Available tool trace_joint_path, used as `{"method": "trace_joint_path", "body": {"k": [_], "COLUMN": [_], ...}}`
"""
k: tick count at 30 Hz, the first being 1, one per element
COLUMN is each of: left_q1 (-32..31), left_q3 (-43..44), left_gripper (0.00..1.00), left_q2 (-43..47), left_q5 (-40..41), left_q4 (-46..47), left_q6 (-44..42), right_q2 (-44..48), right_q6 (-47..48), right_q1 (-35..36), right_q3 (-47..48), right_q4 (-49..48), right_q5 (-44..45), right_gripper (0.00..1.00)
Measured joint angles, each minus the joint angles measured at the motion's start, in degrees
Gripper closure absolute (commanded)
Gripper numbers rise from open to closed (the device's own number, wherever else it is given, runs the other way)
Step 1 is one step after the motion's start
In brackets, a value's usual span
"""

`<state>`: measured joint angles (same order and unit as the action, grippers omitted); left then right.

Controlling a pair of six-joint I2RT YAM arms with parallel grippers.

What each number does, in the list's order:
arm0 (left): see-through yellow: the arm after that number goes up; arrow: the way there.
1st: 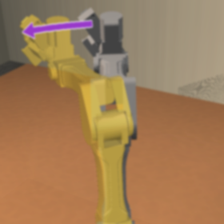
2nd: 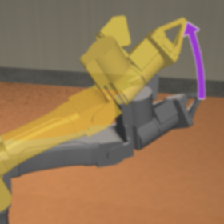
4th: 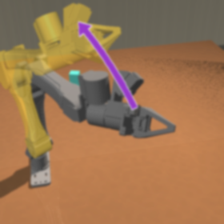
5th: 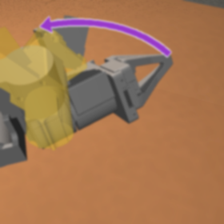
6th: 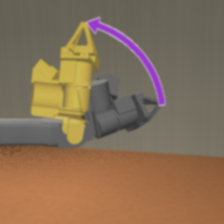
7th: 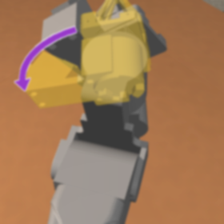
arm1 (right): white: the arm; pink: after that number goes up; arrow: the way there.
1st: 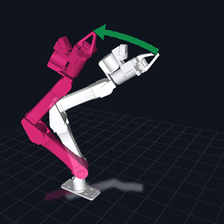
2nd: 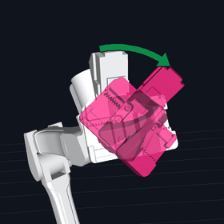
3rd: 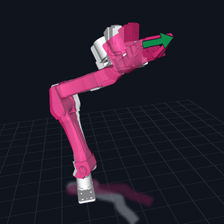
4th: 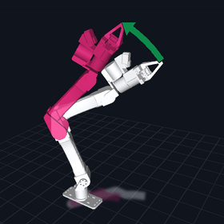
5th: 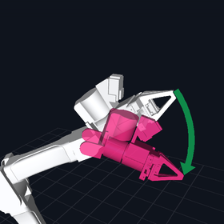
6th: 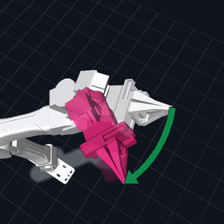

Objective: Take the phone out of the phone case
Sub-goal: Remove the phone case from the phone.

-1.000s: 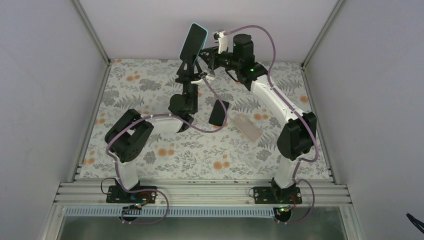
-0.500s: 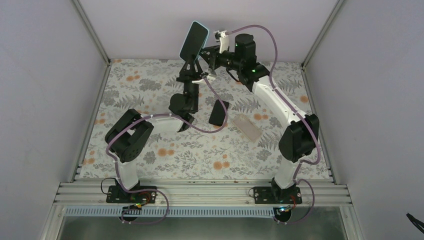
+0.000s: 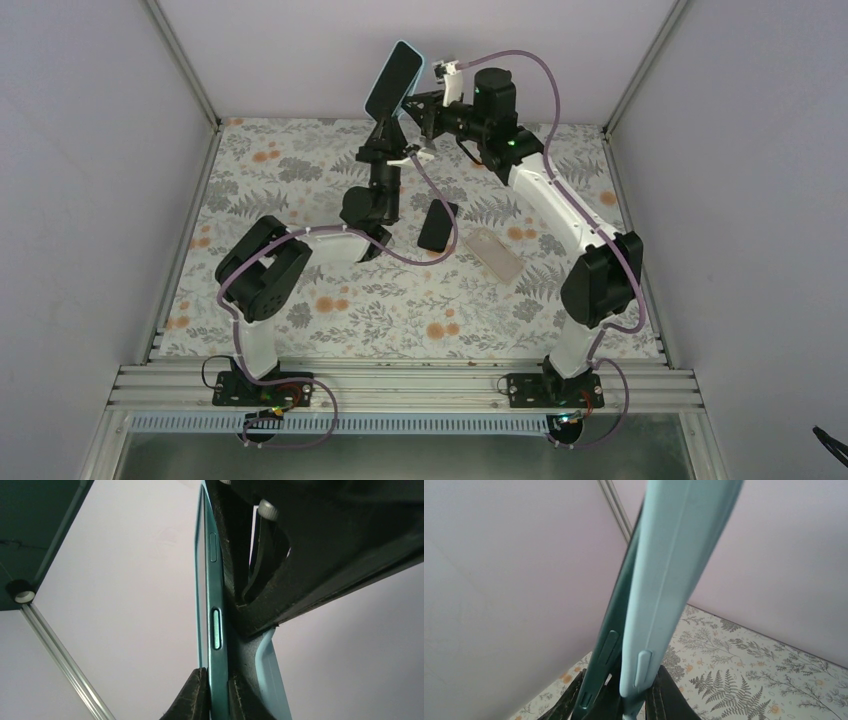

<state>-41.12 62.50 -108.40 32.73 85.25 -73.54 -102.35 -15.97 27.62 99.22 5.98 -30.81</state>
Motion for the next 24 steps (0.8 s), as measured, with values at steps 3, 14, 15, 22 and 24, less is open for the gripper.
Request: {"method": "trace_joint_path", "body": {"k": [3, 14, 15, 22, 24], "left_q1": [0.0, -1.0, -1.2, -3.8, -4.6], "left_q3": [0.0, -1.4, -1.9, -3.3, -3.6], "left_gripper": [0.95, 0.95, 0.95, 0.98, 0.98], "left_q2": [0.0, 1.6, 2.6, 10.3, 12.3], "left_q5": [0.0, 0.8, 1.1, 5.7, 6.6], "left_q4": [0.1, -3.0, -4.6, -16.2, -18.6], "left_q6": [-0.3, 1.0, 1.9, 5.9, 6.0], "right_q2": [0.0, -0.2, -0.3, -0.4, -1.0], "right_q6": [0.0, 1.6, 1.9, 7.5, 11.1], "right_q1": [0.0, 0.6, 0.9, 2.3, 2.3], "right_q3": [0.0, 1.9, 2.6, 5.7, 5.8], "right_q4": [0.2, 5.9, 7.3, 13.4, 13.2], "right_q5": [0.2, 4.9, 5.7, 16.2, 20.7], "right_gripper": [0.97, 0.96, 0.97, 0.97, 0.97]}}
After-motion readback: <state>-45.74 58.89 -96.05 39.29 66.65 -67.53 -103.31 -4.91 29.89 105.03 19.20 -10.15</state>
